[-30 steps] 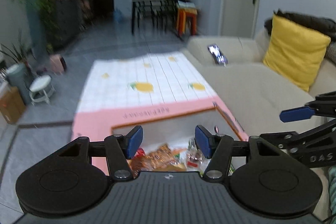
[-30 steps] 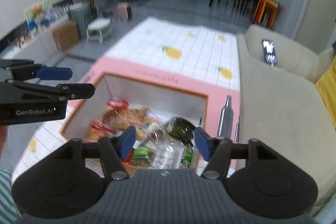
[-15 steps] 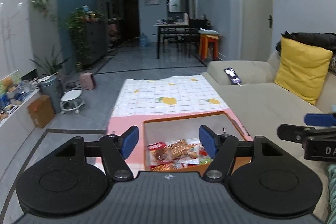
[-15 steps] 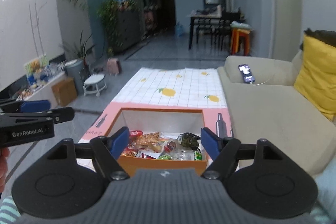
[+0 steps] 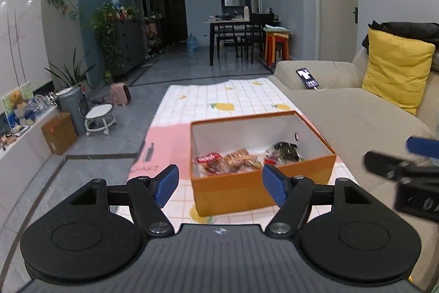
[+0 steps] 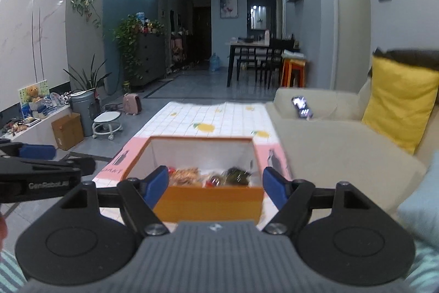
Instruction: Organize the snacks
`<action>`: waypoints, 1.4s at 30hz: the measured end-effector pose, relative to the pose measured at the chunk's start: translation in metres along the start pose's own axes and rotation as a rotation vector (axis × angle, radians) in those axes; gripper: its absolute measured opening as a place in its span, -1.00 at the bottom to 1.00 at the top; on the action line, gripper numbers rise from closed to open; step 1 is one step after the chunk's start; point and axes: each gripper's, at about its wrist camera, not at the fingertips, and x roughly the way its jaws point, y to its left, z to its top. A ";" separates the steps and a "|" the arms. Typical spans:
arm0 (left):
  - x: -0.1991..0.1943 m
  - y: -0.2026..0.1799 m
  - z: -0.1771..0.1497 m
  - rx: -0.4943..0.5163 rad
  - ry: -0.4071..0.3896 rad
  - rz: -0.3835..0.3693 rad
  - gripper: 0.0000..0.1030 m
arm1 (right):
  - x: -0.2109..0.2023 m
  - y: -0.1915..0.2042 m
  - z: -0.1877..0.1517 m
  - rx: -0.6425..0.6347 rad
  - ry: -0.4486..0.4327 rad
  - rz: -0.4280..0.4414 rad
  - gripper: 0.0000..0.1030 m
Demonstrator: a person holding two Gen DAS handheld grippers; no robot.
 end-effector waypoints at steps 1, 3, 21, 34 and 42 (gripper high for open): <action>0.002 -0.002 -0.004 0.001 0.010 -0.001 0.61 | 0.005 0.000 -0.003 0.004 0.018 0.009 0.42; 0.008 -0.003 -0.007 -0.001 0.047 0.000 0.66 | 0.012 0.002 -0.006 -0.003 0.031 0.004 0.42; 0.020 -0.001 -0.019 -0.041 0.136 -0.006 0.66 | 0.028 -0.002 -0.019 0.016 0.071 0.006 0.49; 0.018 0.001 -0.016 -0.044 0.135 -0.006 0.66 | 0.022 0.001 -0.018 0.006 0.062 0.014 0.49; 0.017 0.004 -0.016 -0.044 0.140 -0.006 0.66 | 0.025 0.001 -0.018 0.003 0.074 0.013 0.50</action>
